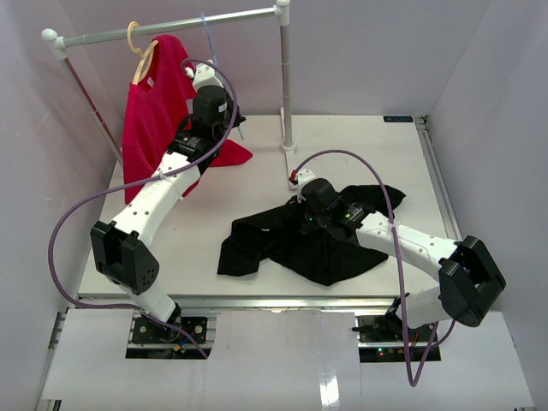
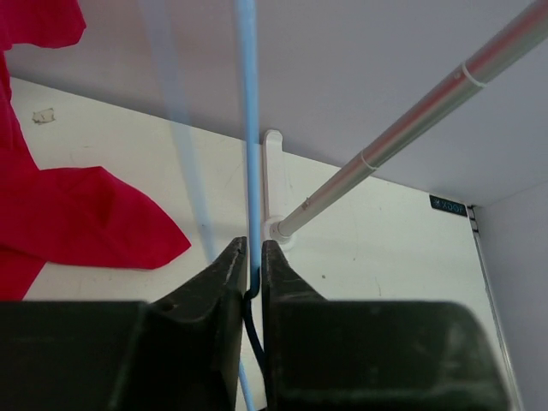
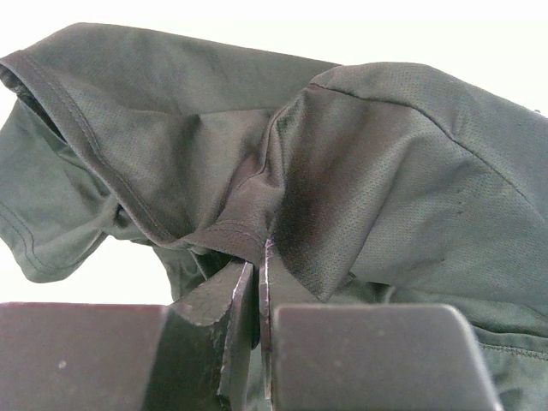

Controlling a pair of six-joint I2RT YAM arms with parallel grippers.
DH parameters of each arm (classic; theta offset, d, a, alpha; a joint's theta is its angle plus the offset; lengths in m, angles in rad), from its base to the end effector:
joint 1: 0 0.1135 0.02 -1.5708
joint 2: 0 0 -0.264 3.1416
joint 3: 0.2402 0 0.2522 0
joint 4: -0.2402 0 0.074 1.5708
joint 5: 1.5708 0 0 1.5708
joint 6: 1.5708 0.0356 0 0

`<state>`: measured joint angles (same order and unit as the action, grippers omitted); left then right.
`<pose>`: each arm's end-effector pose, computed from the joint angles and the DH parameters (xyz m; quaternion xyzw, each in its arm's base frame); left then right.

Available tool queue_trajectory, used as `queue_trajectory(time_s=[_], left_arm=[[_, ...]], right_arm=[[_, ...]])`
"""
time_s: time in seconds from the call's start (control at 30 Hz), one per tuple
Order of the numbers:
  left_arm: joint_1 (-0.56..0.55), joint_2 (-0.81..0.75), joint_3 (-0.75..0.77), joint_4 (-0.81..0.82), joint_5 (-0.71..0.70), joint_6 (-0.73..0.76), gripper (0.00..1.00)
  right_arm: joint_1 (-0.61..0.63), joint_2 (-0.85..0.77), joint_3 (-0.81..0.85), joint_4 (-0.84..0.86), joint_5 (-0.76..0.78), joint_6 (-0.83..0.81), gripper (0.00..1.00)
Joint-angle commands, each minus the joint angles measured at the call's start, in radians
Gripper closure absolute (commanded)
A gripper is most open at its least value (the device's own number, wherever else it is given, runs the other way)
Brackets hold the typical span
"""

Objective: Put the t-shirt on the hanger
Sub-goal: Pick up the hanger from the clothesline.

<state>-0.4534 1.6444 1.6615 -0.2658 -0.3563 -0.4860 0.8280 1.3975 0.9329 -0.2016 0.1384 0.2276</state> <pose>0.3537 -0.1585 0.4145 -0.1214 0.7750 -0.1488 0.6021 0.2108 0.2223 0.2499 -0.2365 0.8661 0.1658 0.4080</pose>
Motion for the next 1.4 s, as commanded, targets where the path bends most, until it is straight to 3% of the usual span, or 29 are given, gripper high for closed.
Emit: queue_trajectory(time_s=[0.0, 0.07, 0.27, 0.4, 0.8, 1.07, 1.37], left_arm=[[0.004, -0.032, 0.075, -0.045, -0.003, 0.038, 0.92], [0.004, -0.031, 0.114, -0.075, -0.005, 0.052, 1.00], [0.004, -0.054, 0.228, -0.152, -0.008, 0.088, 1.00], [0.004, -0.108, 0.209, -0.259, 0.020, 0.066, 1.00], [0.004, -0.411, -0.241, -0.269, 0.115, 0.087, 1.00], [-0.003, -0.623, -0.541, -0.257, 0.361, 0.115, 1.00], [-0.039, -0.832, -0.729, -0.299, 0.586, 0.149, 1.00]], right_arm=[[0.005, -0.014, -0.008, 0.027, 0.020, -0.010, 0.92], [0.005, -0.012, -0.008, 0.027, 0.020, -0.012, 0.92], [0.005, -0.025, -0.011, 0.027, 0.030, -0.014, 0.92], [0.005, -0.026, -0.013, 0.027, 0.040, -0.016, 0.92], [0.002, 0.018, -0.005, 0.025, 0.069, -0.004, 0.92], [-0.101, 0.012, 0.018, -0.002, 0.021, 0.054, 0.92], [-0.193, 0.072, 0.199, -0.130, 0.041, 0.079, 0.92]])
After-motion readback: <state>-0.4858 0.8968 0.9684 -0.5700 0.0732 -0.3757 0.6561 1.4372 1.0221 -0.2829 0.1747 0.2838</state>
